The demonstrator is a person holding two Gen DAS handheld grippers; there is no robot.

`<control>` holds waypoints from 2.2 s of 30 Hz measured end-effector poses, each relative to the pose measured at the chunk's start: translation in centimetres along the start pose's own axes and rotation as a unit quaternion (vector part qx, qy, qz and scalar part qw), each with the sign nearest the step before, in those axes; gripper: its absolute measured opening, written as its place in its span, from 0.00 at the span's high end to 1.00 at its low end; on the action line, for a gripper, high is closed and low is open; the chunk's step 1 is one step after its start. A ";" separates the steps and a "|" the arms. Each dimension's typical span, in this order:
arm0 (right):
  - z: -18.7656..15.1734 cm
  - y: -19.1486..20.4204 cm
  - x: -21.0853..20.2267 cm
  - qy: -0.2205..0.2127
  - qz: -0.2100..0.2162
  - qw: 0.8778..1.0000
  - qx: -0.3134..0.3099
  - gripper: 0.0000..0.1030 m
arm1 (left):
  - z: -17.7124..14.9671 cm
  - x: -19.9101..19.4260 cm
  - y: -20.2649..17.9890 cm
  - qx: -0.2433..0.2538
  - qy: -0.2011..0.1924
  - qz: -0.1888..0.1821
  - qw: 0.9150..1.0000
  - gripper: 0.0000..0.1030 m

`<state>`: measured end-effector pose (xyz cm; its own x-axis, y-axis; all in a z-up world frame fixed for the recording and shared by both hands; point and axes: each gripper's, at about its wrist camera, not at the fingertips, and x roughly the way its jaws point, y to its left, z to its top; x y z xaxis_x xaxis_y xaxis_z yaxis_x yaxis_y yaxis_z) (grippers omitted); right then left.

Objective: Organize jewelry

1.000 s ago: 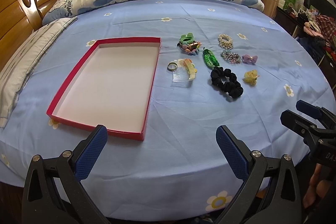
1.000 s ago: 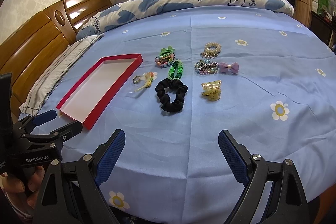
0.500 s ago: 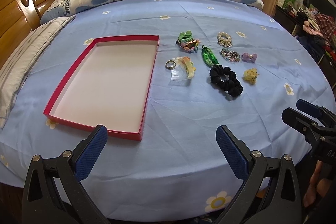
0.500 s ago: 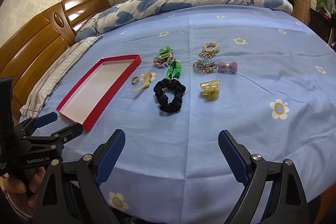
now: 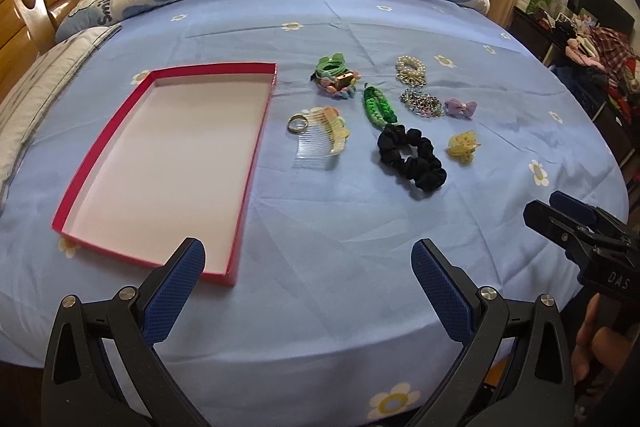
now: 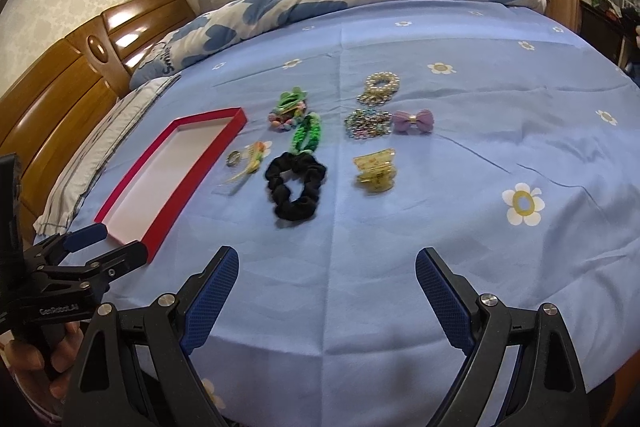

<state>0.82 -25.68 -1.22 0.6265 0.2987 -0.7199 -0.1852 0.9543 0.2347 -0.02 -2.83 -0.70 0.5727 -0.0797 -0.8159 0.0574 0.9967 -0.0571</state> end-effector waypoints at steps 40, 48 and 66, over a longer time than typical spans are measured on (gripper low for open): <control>5.6 -7.2 10.8 0.081 0.051 0.995 0.030 0.77 | 6.7 13.6 -5.8 0.016 0.107 -0.106 0.989 0.56; 5.8 -7.0 10.2 0.079 0.051 0.995 0.030 0.77 | 6.8 11.7 -4.8 0.018 0.092 -0.122 0.988 0.91; 6.1 -0.8 6.9 0.061 0.098 0.993 0.008 0.77 | 6.0 3.1 1.7 -0.038 0.022 -0.117 0.992 0.92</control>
<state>9.90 -24.51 -2.41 0.4830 0.4792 -0.7328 -0.2823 0.8775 0.3878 6.77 -1.45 0.19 0.5147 -0.3104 -0.7992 0.1214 0.9492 -0.2905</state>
